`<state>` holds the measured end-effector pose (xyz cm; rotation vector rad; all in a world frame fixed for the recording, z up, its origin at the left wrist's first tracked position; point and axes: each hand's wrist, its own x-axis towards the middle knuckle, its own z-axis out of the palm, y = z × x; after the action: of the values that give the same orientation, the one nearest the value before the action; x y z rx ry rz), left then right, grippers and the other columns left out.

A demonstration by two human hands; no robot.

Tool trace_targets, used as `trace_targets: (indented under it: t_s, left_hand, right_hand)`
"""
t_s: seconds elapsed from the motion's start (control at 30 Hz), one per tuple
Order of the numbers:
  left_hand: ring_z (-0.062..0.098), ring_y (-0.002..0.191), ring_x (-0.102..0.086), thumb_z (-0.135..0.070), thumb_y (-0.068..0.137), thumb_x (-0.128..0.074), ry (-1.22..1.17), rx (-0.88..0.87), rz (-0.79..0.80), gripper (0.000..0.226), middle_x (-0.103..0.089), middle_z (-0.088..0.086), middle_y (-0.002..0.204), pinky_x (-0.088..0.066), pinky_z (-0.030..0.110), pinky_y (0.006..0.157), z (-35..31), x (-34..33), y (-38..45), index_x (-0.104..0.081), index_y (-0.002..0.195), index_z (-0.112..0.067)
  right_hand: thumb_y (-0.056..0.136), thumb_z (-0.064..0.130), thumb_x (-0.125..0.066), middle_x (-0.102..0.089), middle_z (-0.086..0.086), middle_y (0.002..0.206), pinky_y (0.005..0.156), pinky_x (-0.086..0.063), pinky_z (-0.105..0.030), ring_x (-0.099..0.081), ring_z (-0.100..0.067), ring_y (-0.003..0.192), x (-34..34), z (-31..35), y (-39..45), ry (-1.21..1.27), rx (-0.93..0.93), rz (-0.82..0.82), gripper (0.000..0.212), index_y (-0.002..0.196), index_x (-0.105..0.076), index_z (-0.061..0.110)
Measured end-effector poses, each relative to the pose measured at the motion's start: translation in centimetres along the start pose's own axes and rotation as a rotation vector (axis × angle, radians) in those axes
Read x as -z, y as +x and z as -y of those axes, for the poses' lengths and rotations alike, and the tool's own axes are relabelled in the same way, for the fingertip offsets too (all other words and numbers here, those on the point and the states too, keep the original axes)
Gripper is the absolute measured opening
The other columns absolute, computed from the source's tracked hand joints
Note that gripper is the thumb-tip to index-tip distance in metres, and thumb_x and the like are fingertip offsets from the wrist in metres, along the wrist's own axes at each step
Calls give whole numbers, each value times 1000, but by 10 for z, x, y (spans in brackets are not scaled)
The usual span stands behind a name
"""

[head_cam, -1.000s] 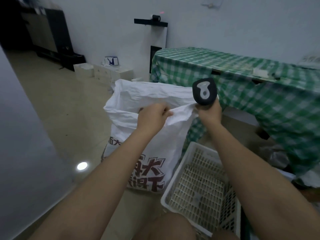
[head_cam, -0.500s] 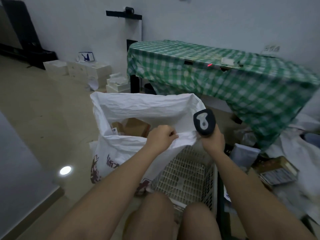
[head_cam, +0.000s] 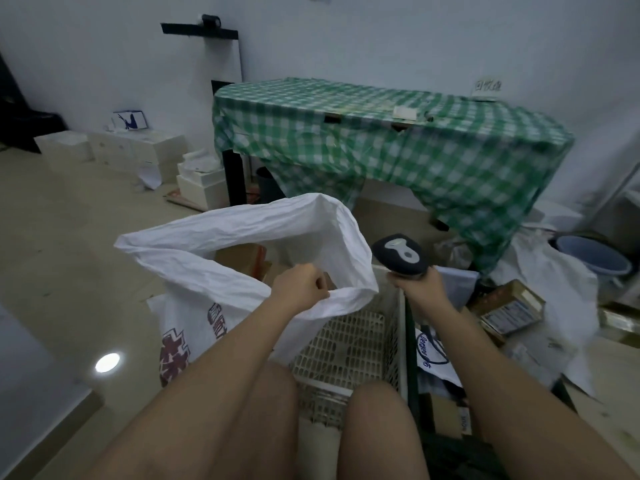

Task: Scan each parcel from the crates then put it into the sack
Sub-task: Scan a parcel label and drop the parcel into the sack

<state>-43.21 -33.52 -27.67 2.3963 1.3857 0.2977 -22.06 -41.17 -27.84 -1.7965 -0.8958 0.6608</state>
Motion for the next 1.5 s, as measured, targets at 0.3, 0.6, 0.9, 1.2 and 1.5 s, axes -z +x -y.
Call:
trace_targets:
  t_s: [0.3, 0.6, 0.9, 1.2, 1.5]
  left_hand:
    - [21, 95, -60, -23, 90, -60, -47, -129, -51, 21, -66, 1, 110, -44, 30, 74, -32, -32, -8, -64, 110, -18]
    - [19, 98, -59, -22, 92, -59, -148, -362, 106, 17, -63, 2, 108, -51, 37, 83, -120, -104, 17, -66, 106, -16]
    - [27, 110, -55, -29, 89, -65, -14, -375, 413, 34, -60, 10, 122, -45, 32, 83, -164, -256, 72, -62, 118, -12]
    - [31, 121, -44, -17, 89, -62, 420, -466, 533, 47, -46, 16, 132, -42, 39, 92, -173, -380, 123, -43, 131, -7]
    - [30, 128, -37, -36, 87, -66, 542, -470, 642, 65, -38, 13, 138, -41, 41, 95, -164, -422, 143, -33, 138, -11]
  right_hand:
    - [84, 12, -72, -55, -5, 51, 48, -41, -24, -49, -19, 51, 67, -39, -40, 2, -113, -19, 18, 74, -59, 5]
    - [79, 25, -70, -58, -2, 68, 58, -39, -28, -57, -24, 68, 131, -109, -47, -266, -194, -277, 19, 72, -53, 22]
    - [84, 16, -71, -59, 0, 77, 73, -47, -33, -53, -12, 70, 131, -196, 12, 71, -306, -419, 14, 89, -58, 18]
    - [79, 21, -71, -69, -8, 77, 66, -51, -34, -64, -21, 75, 136, -277, 80, 25, -370, -447, 9, 81, -65, 15]
    - [81, 18, -70, -70, -14, 85, 81, -56, -49, -66, -28, 85, 119, -303, 95, 11, -383, -409, 20, 95, -66, 4]
